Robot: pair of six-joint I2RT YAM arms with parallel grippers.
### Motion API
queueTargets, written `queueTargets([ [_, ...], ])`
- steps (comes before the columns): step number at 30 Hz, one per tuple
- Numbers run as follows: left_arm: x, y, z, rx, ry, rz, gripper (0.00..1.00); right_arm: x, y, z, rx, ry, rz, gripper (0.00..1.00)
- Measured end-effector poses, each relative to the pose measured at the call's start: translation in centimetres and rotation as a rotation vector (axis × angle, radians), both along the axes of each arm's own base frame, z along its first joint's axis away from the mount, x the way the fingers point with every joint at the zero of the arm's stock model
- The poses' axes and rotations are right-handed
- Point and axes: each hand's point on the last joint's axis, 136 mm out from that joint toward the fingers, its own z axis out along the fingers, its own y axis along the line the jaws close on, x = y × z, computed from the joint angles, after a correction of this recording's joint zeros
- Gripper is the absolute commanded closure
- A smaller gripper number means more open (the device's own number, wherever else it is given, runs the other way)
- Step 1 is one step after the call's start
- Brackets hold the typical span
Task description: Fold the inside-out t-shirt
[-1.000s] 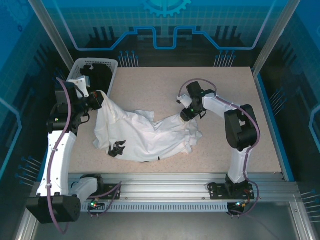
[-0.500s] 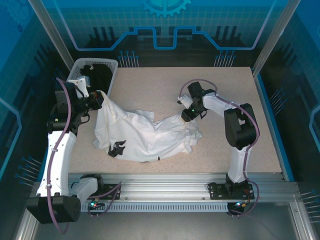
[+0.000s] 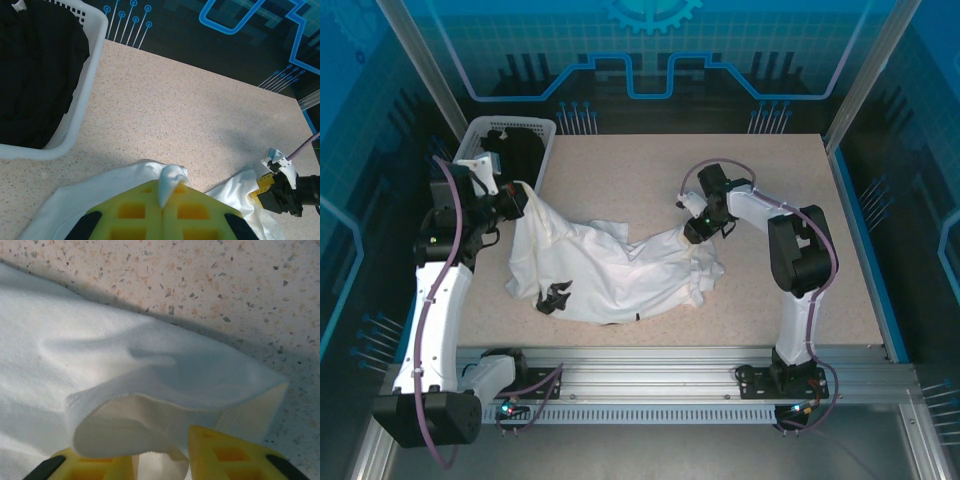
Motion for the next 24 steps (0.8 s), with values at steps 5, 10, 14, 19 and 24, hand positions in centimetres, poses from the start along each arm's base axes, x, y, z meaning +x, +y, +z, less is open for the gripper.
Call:
queueTargets([
  [5,0.0,0.0,0.0,0.000,0.000,0.000,1.00,0.0,0.2,0.0,0.012,0.004,0.006,0.94],
  [10,0.0,0.0,0.0,0.000,0.000,0.000,1.00,-0.1,0.2,0.8,0.066,0.007,-0.014,1.00],
  [14,0.0,0.1,0.0,-0.007,0.000,0.006,1.00,-0.8,-0.4,5.6,0.175,-0.039,-0.081,1.00],
  [19,-0.5,0.9,1.2,-0.063,-0.026,0.050,1.00,-1.6,-2.7,17.1,0.427,-0.213,-0.199,1.00],
  [24,-1.1,2.2,7.6,-0.148,-0.154,0.109,1.00,-4.6,-7.1,29.9,0.660,-0.466,-0.308,1.00],
])
